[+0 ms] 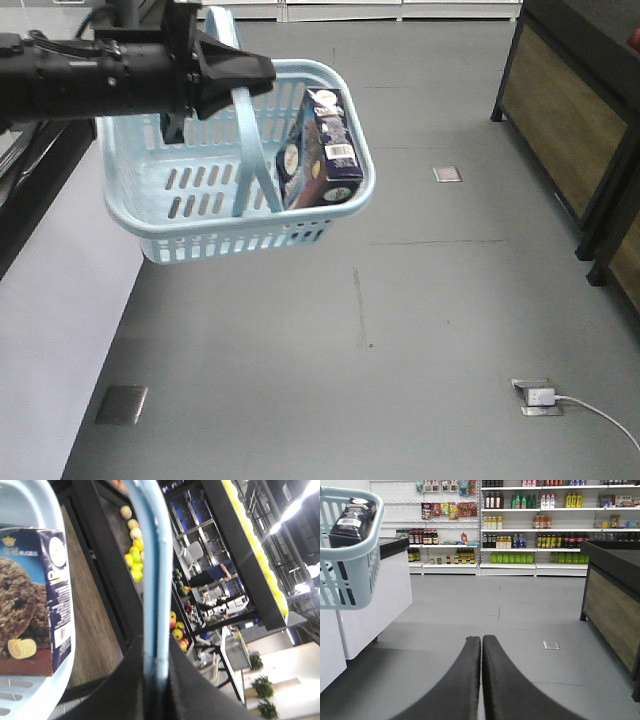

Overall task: Left arm holds basket, right arm returns cookies
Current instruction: 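Lower the held basket toward the robot's front with the left gripper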

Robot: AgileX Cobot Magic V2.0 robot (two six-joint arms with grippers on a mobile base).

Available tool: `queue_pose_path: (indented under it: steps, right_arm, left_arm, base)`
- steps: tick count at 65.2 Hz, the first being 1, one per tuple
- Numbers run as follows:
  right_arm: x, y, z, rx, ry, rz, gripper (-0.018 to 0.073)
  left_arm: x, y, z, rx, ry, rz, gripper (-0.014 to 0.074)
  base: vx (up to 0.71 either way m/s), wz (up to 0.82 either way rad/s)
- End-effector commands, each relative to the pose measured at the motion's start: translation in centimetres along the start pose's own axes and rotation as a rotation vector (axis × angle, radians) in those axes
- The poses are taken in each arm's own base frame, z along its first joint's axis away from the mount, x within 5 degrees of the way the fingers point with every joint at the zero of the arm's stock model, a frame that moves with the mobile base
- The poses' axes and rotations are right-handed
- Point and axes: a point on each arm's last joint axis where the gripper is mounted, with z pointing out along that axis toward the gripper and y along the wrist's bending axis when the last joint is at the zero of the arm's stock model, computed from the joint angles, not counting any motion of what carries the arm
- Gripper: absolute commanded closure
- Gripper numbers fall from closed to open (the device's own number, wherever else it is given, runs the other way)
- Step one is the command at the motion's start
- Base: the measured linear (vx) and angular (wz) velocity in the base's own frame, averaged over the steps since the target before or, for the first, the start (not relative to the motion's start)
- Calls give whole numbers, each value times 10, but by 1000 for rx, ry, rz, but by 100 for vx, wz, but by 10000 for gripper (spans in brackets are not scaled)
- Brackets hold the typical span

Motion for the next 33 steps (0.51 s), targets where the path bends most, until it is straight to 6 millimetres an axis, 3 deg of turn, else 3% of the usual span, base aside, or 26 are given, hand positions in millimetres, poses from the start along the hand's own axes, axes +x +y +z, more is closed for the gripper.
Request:
queue_pose_path:
  steps: [1, 13, 33]
  right_arm:
    - [-8, 0, -1, -4, -83, -7, 568]
    - [-8, 0, -1, -4, -83, -7, 568]
    - [-8, 0, -1, -4, -83, -7, 568]
  left_arm:
    - [15, -28, 3, 98, -8, 32, 603]
    - [56, -9, 19, 197, 109, 7, 603]
    - [128, 24, 33, 139, 279, -78, 603]
  base:
    - [0, 0]
    - [0, 0]
    - [0, 0]
